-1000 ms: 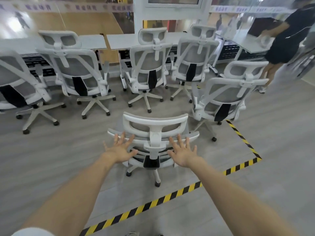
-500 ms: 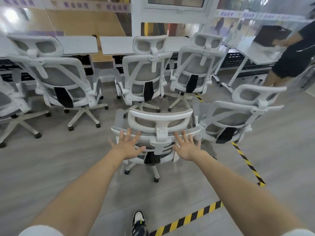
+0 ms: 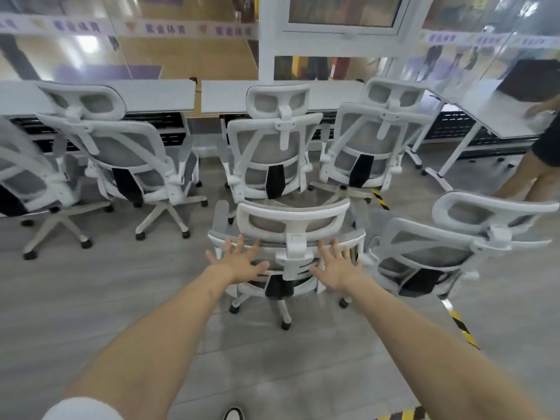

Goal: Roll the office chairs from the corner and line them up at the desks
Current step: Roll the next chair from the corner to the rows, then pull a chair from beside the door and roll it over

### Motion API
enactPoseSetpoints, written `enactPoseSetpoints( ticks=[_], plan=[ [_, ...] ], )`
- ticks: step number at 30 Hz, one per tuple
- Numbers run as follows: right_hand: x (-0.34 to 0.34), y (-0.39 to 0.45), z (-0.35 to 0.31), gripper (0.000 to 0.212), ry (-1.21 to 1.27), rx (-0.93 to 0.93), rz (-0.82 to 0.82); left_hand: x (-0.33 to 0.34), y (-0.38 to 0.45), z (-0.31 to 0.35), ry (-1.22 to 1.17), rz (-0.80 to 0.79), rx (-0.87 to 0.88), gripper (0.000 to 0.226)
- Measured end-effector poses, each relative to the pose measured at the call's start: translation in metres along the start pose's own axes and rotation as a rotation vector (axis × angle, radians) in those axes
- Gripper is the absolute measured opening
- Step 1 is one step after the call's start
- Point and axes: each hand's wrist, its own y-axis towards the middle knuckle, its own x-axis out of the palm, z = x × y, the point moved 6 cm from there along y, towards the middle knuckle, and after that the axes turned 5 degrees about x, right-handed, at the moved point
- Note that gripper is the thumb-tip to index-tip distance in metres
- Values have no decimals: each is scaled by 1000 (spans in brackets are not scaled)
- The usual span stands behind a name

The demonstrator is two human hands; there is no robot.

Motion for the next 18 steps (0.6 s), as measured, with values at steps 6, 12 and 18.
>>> enactPoseSetpoints(
  ticks=[6,12,18],
  plan=[
    [-33,-17,-13,38,-63,-171,196,-1,-27,40,7,150,-24,62],
    [-28,-71,-50,33,-97,-398,245,28,-113,45,-45,378,-141,45],
    [6,-144,-136,30,-258,-673,240,68,-223,-14,-57,455,-389,46]
  ],
)
